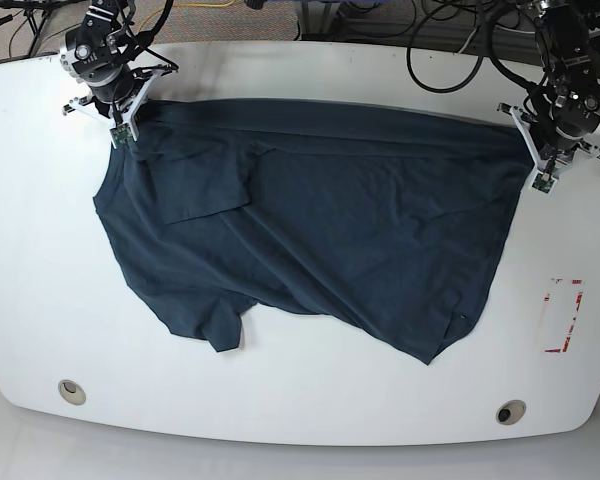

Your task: Layout the t-shirt on the table in an organized manner, then fold the t-shirt properly

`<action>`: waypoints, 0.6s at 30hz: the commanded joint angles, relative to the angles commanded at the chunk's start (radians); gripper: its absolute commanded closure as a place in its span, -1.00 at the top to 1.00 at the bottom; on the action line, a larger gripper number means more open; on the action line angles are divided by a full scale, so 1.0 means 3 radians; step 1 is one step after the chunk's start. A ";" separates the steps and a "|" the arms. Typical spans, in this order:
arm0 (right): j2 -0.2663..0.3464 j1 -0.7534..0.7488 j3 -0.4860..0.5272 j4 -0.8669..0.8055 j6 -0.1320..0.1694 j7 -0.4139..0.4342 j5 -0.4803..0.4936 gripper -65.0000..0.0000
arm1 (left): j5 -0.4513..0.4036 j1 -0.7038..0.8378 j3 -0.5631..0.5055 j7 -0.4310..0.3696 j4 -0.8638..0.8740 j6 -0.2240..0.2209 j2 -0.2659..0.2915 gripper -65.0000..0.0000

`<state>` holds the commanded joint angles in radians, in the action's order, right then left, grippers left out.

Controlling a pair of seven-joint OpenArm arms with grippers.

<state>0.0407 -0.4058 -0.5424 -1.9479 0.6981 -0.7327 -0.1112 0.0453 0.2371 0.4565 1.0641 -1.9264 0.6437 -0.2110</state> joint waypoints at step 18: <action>0.0159 0.1089 0.0020 -0.0015 0.0000 -0.0005 -0.0041 -0.94 | -0.0020 -0.1524 0.0118 0.0020 -0.0005 -0.0010 0.0389 -1.00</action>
<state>0.0882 -0.0790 -0.5363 -1.9525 0.6981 -0.7342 -0.1235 0.0391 -0.2202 0.4918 1.0702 -1.9279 0.6406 -0.0944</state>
